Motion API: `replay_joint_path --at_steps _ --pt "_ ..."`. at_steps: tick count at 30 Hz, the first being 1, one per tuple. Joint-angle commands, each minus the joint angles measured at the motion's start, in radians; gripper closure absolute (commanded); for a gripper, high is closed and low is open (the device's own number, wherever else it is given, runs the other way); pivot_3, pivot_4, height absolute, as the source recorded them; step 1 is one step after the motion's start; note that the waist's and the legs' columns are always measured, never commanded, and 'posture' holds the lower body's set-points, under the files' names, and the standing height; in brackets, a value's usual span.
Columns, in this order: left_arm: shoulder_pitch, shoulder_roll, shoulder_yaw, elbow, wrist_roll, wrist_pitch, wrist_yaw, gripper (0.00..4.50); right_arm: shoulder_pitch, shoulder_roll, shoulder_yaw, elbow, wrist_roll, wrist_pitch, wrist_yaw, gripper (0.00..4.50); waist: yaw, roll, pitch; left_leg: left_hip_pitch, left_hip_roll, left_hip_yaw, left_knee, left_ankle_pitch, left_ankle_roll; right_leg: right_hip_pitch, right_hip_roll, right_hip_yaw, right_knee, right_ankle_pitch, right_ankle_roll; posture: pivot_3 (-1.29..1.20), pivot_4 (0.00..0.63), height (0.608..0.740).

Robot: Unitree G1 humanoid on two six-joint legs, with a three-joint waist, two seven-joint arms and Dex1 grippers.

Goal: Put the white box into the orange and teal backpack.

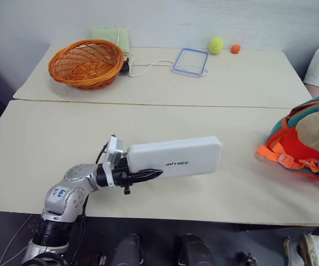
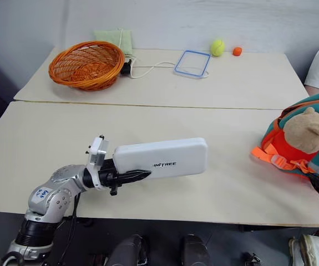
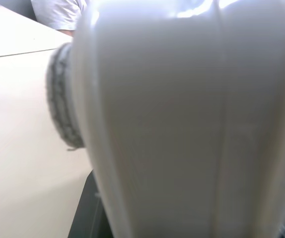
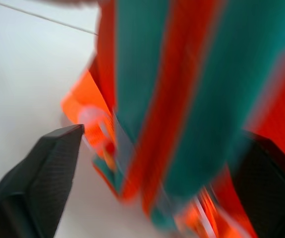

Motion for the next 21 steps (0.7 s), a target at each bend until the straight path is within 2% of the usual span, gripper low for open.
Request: replay_joint_path --at_steps 1,8,10,14,21 --pt "0.009 0.002 0.036 -0.021 -0.016 -0.032 -0.007 3.07 -0.065 -0.019 0.07 0.007 0.023 0.022 0.049 1.28 0.002 0.0 0.0 0.0 0.0 0.0 0.0 0.0 0.0 0.0 0.0 0.0 0.0 0.0 0.0 0.0 0.15 0.74" --pt "0.029 -0.002 0.153 -0.024 -0.079 0.001 0.065 3.07 -0.203 0.028 0.238 -0.049 0.035 0.068 0.083 3.76 -0.003 0.0 0.0 0.0 0.0 0.0 0.001 0.0 0.001 0.0 -0.001 0.0 0.001 0.0 0.001 0.0 0.15 0.74" --pt "0.036 0.008 0.175 -0.023 -0.07 0.0 0.085 3.07 -0.235 0.052 0.299 -0.062 0.022 0.058 0.097 4.36 -0.006 0.0 0.0 0.0 0.0 0.0 0.001 0.0 0.0 0.0 0.0 0.0 0.001 0.0 0.001 0.0 0.15 0.74" --pt "0.042 0.021 0.218 -0.008 -0.069 0.005 0.117 3.07 -0.3 0.11 0.411 -0.158 0.04 0.085 0.097 4.42 -0.017 0.0 0.0 0.0 0.0 0.0 0.001 0.0 0.0 0.0 -0.001 0.0 0.001 0.0 0.001 0.0 0.15 0.74" --pt "-0.012 -0.009 0.364 0.102 -0.088 -0.011 0.265 3.07 -0.513 0.293 0.681 -0.347 0.077 0.176 0.086 4.42 -0.036 -0.002 0.001 -0.002 0.002 0.001 0.001 0.002 -0.002 -0.006 0.0 0.0 0.007 0.0 0.001 0.0 0.15 0.74"
